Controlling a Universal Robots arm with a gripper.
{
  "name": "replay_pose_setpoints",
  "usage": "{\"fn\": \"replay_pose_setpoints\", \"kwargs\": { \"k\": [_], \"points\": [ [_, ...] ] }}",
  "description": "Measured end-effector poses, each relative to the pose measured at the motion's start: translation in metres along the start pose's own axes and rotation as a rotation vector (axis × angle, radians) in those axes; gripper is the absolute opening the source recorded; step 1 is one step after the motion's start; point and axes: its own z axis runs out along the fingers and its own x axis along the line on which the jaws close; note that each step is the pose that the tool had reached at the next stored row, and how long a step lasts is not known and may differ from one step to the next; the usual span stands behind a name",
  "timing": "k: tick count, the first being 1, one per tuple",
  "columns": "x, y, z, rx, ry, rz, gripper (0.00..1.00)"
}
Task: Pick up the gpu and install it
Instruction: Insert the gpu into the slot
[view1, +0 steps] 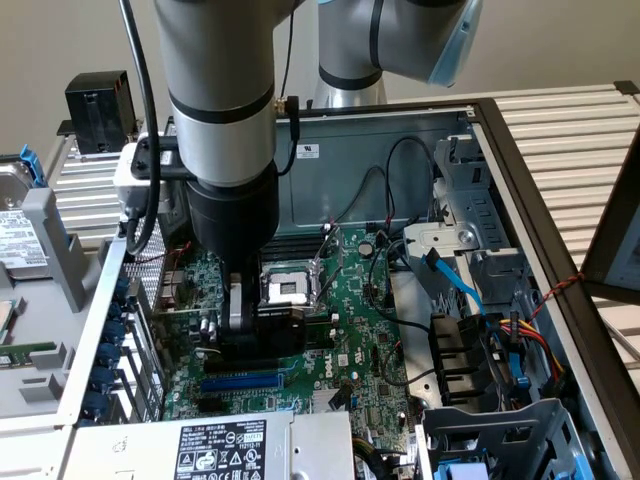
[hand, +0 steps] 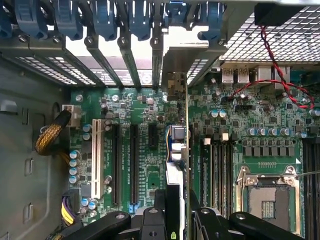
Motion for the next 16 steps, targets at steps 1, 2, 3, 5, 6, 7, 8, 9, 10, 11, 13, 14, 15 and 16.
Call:
{"fn": "replay_pose_setpoints", "kwargs": {
  "k": [1, 2, 3, 5, 6, 7, 8, 9, 10, 11, 13, 14, 15, 16],
  "points": [
    [0.0003, 0.0, 0.0001, -0.0008, -0.0001, 0.0, 0.27],
    [0.0004, 0.0, 0.0002, -0.0024, 0.0001, 0.0, 0.27],
    [0.0008, -0.0001, 0.0002, -0.0038, 0.0002, 0.0, 0.27],
    [0.0012, -0.0001, 0.0009, -0.0055, 0.0002, 0.0, 0.27],
    [0.0013, -0.0001, 0.0012, -0.0065, 0.0004, 0.0, 0.27],
    [0.0015, -0.0001, 0.0015, -0.0072, 0.0004, 0.0, 0.27],
    [0.0016, -0.0001, 0.0017, -0.0076, 0.0004, 0.0, 0.27],
    [0.0021, -0.0003, 0.0018, -0.008, 0.0002, 0.0, 0.27],
    [0.0026, -0.0003, 0.0019, -0.0084, 0.0003, 0.0, 0.27],
    [0.0028, -0.0002, 0.0022, -0.0087, 0.0002, 0.0, 0.27],
    [0.0029, -0.0002, 0.0033, -0.0106, 0.0005, 0.001, 0.27],
    [0.0029, -0.0003, 0.0037, -0.013, 0.0007, 0.001, 0.27],
    [0.0027, -0.0003, 0.004, -0.0154, 0.0013, 0.001, 0.27],
    [0.0024, -0.0003, 0.0042, -0.0177, 0.0019, 0.001, 0.27]
  ]
}}
